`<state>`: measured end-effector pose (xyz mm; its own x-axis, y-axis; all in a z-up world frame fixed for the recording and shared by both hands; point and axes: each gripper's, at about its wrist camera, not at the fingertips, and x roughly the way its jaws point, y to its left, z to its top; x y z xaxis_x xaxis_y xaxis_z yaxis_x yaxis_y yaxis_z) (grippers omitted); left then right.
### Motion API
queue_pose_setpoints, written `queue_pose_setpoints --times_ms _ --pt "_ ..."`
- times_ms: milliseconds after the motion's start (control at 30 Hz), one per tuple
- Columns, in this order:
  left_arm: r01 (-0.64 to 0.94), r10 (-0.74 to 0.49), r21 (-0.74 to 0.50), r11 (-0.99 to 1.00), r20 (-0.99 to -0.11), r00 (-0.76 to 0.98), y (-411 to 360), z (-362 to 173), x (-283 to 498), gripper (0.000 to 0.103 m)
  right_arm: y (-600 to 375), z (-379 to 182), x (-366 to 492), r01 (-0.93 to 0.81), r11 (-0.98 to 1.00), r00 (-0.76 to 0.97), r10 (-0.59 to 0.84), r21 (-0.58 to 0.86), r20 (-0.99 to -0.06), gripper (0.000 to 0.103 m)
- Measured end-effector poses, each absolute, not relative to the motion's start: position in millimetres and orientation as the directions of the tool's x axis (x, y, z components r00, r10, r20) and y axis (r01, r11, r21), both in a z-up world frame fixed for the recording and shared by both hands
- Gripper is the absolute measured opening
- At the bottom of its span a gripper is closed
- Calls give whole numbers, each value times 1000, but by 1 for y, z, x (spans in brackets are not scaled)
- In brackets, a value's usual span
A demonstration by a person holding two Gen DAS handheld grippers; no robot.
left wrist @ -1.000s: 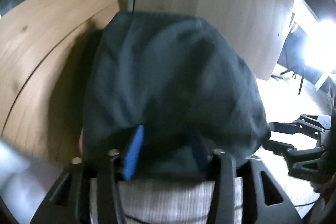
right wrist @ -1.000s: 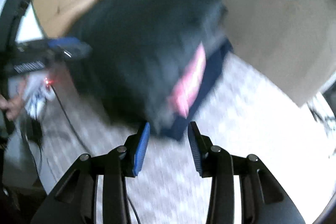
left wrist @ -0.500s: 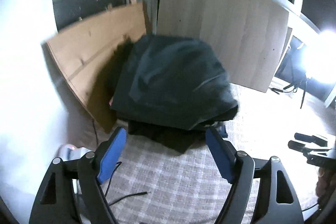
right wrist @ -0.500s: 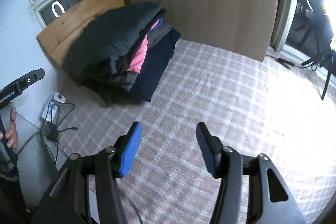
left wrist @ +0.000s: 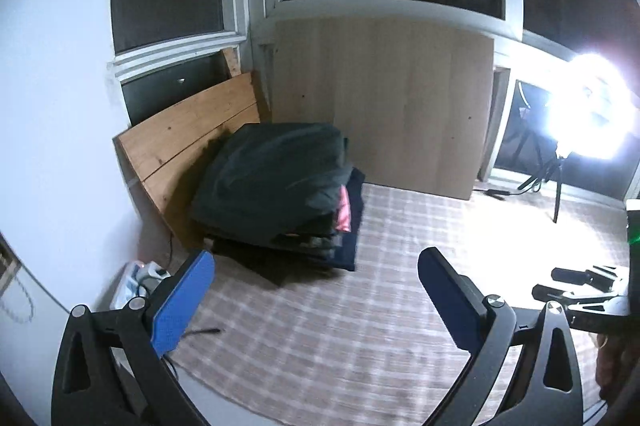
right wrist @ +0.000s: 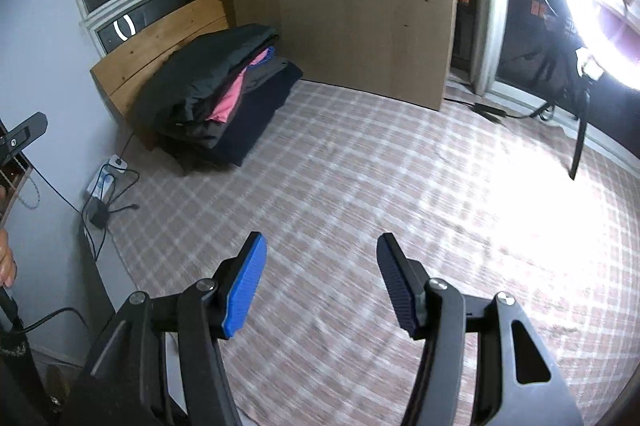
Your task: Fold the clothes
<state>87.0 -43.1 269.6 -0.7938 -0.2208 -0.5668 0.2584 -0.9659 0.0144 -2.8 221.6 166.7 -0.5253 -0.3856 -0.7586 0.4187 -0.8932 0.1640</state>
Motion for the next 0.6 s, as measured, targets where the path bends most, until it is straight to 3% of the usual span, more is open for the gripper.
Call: queue_pose_setpoints --times_ms 600 --pt "427 -347 -15 -904 -558 -754 -7 279 140 102 247 186 18 548 -828 -524 -449 116 -724 57"
